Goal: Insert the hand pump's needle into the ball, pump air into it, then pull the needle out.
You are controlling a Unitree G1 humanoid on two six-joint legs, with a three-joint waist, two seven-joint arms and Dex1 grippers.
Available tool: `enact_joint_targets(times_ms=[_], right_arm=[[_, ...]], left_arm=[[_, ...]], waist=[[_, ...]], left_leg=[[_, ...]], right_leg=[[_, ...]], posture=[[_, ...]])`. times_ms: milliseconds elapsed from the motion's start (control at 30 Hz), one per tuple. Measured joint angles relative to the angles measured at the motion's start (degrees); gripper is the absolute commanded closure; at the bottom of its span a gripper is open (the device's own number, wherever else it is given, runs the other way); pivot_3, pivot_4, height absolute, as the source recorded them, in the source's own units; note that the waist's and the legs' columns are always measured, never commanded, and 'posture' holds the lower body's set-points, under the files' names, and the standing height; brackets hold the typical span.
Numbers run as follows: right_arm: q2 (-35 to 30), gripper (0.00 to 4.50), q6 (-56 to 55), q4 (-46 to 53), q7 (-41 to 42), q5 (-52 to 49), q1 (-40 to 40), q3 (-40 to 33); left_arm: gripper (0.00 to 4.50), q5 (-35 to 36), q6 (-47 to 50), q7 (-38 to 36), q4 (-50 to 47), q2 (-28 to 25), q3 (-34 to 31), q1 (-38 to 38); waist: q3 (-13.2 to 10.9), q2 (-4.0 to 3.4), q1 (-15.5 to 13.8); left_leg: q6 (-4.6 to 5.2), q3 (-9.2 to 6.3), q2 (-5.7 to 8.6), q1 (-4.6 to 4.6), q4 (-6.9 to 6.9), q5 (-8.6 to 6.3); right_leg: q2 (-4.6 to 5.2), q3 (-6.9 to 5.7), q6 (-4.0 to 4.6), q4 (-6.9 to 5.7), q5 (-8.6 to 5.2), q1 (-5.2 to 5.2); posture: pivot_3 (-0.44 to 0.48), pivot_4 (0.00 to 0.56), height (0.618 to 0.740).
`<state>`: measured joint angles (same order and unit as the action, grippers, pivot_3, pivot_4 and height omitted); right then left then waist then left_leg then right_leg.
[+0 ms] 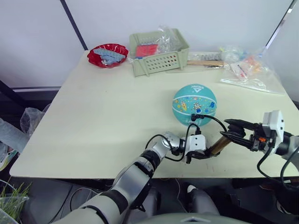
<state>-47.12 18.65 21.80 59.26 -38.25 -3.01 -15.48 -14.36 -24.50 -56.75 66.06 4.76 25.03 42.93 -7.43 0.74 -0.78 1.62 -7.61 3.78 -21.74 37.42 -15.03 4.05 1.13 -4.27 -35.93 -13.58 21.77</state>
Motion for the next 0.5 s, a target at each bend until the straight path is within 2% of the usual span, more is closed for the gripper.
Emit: enact_joint_targets(times_ms=[233, 500], right_arm=[[-10.28, 2.87, 12.55, 3.26, 0.98, -14.35, 5.36, -11.89], [-15.05, 2.87, 20.66, 3.99, -0.41, -23.42, 9.88, -18.73]], left_arm=[[3.52, 0.02, -0.01, -0.45, -0.16, 0.13, -0.03, 0.33], [3.52, 0.01, -0.01, -0.53, -0.15, 0.1, -0.02, 0.53]], waist=[[-0.41, -0.15, -0.08], [-0.47, -0.16, -0.05]], left_leg=[[0.01, -0.01, 0.02, -0.08, 0.0, 0.0], [0.01, 0.03, 0.01, -0.1, 0.0, 0.0]], right_leg=[[0.06, -0.03, 0.0, 0.02, 0.0, 0.02], [0.1, -0.01, 0.0, 0.02, 0.0, 0.05]], posture=[[0.0, 0.15, 0.74], [0.0, 0.15, 0.74]])
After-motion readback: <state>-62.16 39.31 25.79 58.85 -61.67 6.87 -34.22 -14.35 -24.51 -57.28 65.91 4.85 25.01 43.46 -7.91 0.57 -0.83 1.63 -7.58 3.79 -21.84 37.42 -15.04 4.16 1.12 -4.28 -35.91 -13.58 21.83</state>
